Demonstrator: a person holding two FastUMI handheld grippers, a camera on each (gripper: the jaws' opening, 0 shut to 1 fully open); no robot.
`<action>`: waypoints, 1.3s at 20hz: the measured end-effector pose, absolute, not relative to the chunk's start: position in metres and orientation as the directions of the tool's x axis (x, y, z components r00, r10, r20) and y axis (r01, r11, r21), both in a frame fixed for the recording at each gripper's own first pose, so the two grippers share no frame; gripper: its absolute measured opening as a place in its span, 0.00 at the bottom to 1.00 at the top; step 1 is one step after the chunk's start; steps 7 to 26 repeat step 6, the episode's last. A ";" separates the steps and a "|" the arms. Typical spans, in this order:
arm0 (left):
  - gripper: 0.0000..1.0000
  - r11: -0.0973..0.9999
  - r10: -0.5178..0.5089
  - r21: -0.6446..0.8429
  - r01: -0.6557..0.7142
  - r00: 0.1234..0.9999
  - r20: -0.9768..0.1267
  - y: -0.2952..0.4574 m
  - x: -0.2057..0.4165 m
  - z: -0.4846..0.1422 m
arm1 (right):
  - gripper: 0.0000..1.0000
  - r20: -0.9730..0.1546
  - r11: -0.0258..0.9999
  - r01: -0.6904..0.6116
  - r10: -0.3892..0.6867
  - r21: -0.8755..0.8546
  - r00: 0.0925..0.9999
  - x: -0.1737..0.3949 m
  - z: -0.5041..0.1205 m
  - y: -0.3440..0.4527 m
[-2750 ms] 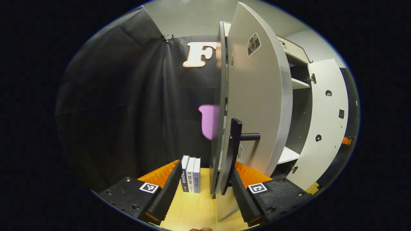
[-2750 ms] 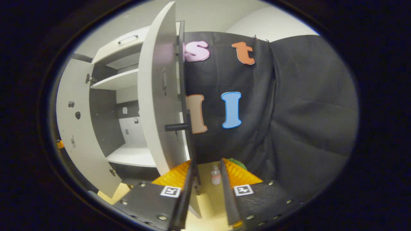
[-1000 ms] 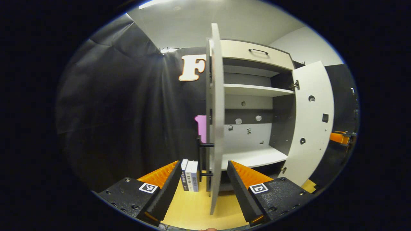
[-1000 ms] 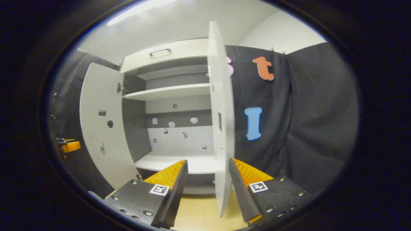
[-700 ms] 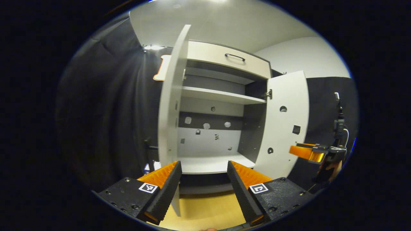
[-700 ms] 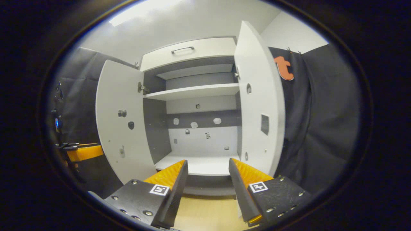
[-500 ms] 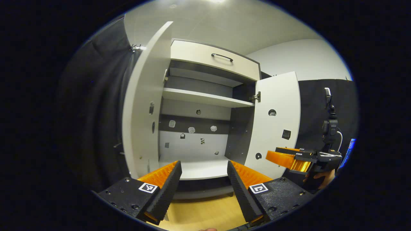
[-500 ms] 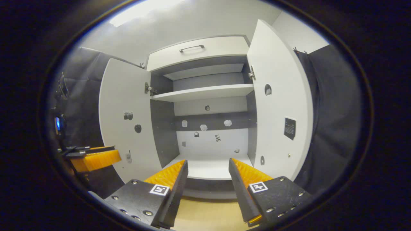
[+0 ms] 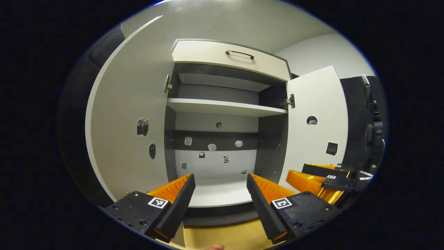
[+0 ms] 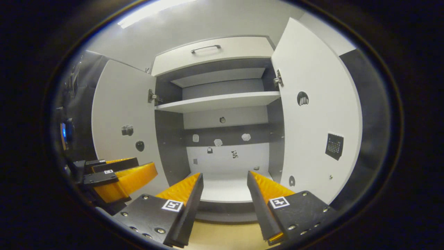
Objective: Open the right door of the double-door shoe cabinet with the right hand, and open the left door with the left hand.
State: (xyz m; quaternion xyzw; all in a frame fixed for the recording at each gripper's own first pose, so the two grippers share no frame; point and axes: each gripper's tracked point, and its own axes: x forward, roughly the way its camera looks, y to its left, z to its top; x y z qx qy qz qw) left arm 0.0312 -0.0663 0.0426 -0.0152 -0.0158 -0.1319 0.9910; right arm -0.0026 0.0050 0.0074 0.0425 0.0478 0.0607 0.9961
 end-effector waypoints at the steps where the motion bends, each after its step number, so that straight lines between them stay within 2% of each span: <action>1: 0.95 0.966 -0.257 -0.022 0.258 0.966 0.031 -0.067 0.033 0.042 | 0.75 -0.089 0.990 -0.113 0.121 0.088 0.989 -0.001 0.007 0.004; 26: 0.95 0.964 -0.266 -0.028 0.266 0.964 0.007 -0.073 0.040 0.034 | 0.75 -0.091 0.991 -0.104 0.111 0.078 0.990 0.005 0.005 0.004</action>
